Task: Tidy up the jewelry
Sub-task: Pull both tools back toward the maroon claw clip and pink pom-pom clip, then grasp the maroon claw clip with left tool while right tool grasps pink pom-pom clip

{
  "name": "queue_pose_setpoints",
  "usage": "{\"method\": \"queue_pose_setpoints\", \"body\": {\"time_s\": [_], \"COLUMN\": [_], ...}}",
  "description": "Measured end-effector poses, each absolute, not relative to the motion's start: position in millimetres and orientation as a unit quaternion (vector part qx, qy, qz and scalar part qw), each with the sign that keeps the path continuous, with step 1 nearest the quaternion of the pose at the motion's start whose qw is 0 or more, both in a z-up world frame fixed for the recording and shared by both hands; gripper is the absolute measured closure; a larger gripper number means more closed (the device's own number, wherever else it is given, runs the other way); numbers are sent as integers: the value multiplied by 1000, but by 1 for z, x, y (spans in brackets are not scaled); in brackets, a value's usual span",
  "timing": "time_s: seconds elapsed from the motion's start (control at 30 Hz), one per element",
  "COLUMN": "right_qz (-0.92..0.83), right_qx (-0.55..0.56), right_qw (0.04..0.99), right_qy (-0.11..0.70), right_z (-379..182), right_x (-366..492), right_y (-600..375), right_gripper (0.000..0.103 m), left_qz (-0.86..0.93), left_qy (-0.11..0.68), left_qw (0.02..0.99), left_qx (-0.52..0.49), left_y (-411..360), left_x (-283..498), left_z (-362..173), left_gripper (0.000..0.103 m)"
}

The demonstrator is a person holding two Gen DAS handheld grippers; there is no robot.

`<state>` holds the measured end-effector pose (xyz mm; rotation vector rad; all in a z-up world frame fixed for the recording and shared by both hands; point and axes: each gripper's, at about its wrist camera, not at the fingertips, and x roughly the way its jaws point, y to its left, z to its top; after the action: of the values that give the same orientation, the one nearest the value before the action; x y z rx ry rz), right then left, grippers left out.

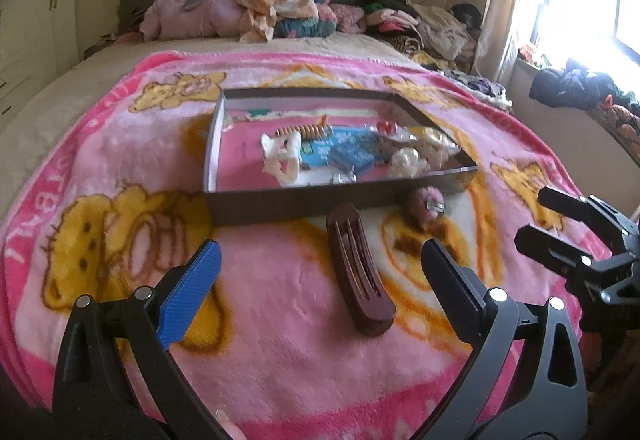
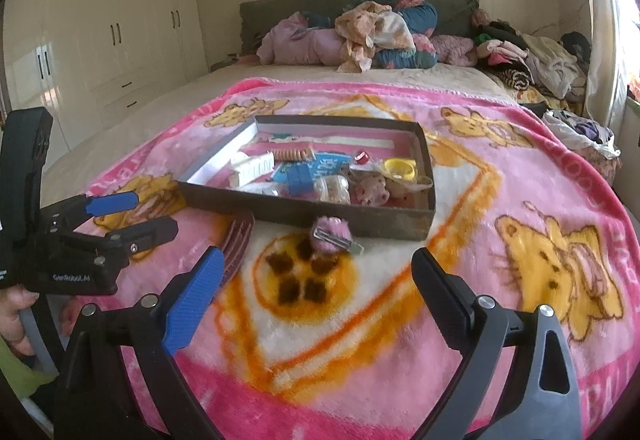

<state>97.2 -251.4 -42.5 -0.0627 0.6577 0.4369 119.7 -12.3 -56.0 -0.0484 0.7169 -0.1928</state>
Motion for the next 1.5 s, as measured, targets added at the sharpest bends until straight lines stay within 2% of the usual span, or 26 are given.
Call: {"method": "queue_pose_setpoints", "body": {"time_s": [0.4, 0.57, 0.67, 0.77, 0.9, 1.27, 1.4, 1.43, 1.5], "right_qz": [191, 191, 192, 197, 205, 213, 216, 224, 227], "right_qx": [-25, -26, -34, -42, -48, -63, -61, -56, -50], "right_qw": [918, 913, 909, 904, 897, 883, 881, 880, 881], "right_qy": [346, 360, 369, 378, 388, 415, 416, 415, 413], "right_z": [-68, -79, -85, -91, -97, -109, -111, -111, -109], "right_x": [124, 141, 150, 160, 170, 197, 199, 199, 197], "right_y": [-267, -266, -261, -254, -248, -225, -223, -224, -226], "right_gripper": [11, 11, 11, 12, 18, 32, 53, 62, 64], "left_qz": [-115, -126, -137, -138, -134, -143, -146, -147, -148], "left_qy": [389, 403, 410, 415, 418, 415, 414, 413, 412], "left_qw": [914, 906, 902, 899, 899, 898, 898, 898, 899], "left_qx": [-3, 3, 2, 3, 2, -15, -18, -20, -21], "left_y": [-34, -45, -51, -54, -50, -43, -41, -40, -40], "left_x": [125, 129, 131, 133, 135, 136, 135, 135, 134], "left_z": [-89, -101, -106, -111, -112, -107, -105, -105, -104], "left_gripper": [12, 31, 36, 48, 67, 78, 78, 78, 78]}}
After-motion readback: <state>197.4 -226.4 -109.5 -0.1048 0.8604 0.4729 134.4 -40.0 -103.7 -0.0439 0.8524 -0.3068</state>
